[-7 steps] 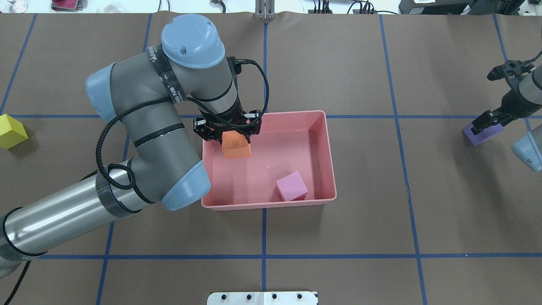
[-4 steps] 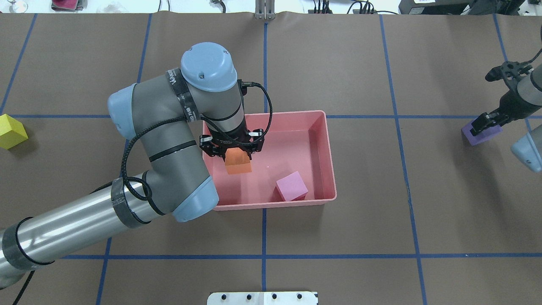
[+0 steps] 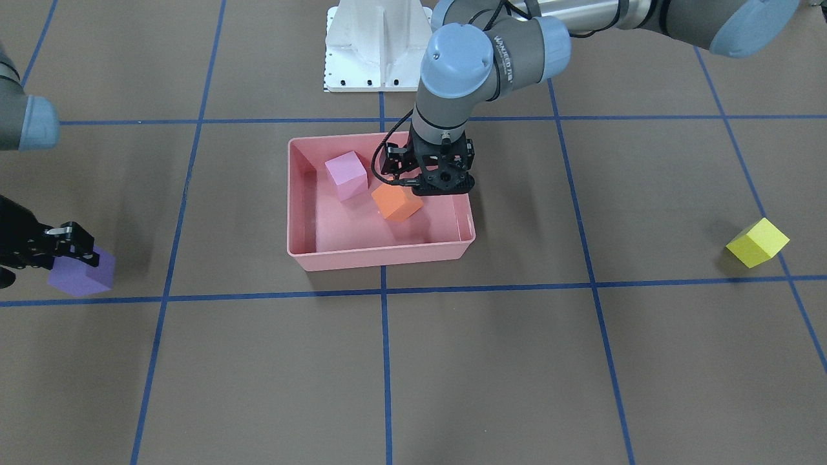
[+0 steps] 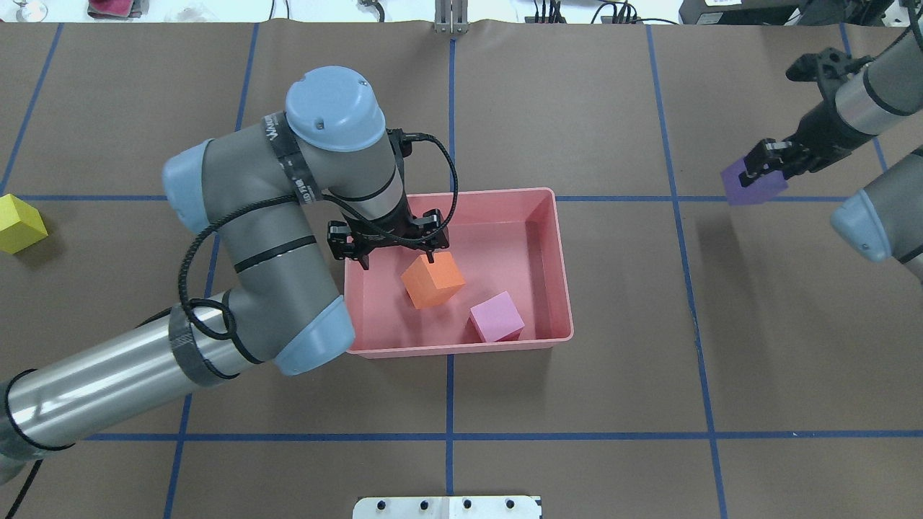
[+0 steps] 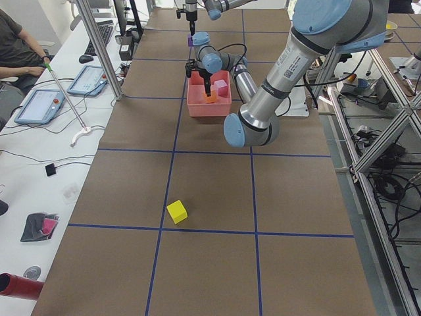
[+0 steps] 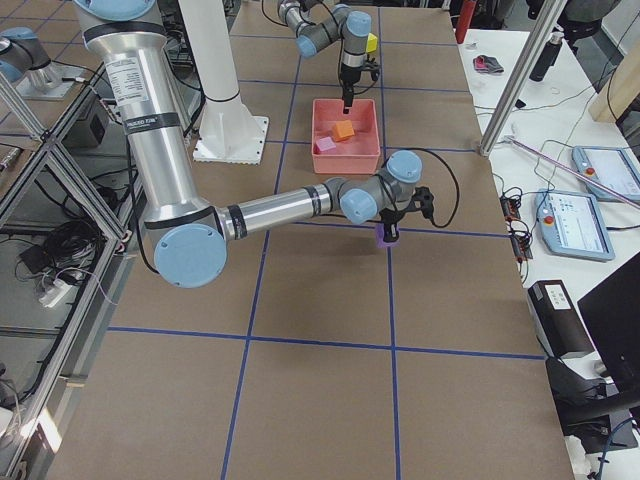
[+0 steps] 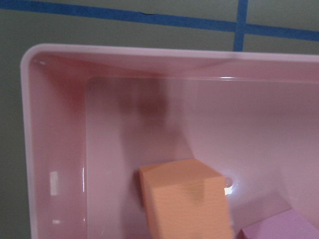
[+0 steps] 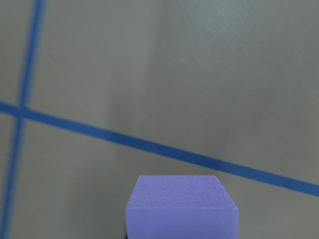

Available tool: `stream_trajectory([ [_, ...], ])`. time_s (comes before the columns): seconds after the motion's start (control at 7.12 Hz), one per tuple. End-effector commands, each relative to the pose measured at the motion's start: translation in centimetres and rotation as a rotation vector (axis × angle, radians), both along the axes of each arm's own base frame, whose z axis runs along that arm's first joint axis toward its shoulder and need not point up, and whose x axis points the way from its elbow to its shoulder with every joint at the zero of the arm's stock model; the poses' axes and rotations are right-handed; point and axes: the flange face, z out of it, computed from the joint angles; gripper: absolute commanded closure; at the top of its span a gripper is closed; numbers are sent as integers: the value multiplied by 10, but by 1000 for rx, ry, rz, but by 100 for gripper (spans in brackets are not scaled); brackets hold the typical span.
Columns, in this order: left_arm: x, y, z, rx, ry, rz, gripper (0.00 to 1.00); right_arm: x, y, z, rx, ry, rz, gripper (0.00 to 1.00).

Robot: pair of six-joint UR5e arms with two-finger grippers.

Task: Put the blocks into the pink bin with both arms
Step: 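Drop purple cube into bin with right gripper while left moves to yellow cube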

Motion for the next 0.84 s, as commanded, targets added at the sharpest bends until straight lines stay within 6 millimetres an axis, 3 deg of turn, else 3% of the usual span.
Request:
stream_trajectory([
  [0.0, -93, 18, 60, 75, 21, 33, 1, -82, 24, -134, -135, -126, 110, 100],
  [0.14, -147, 14, 100, 125, 2, 55, 1, -133, 39, -182, -166, -148, 155, 100],
  [0.28, -196, -6, 129, 130, 9, 71, 1, -168, 50, -219, -174, -149, 186, 100],
  [0.42, -253, -20, 173, 175, 2, 110, 1, -184, 54, -253, -179, -142, 179, 100],
  [0.56, -301, -28, 219, 230, -22, 155, 1, -204, 66, -273, -180, -129, 187, 100],
  [0.7, -345, -41, 265, 270, -57, 183, 1, -235, 90, -271, -172, -107, 197, 100],
])
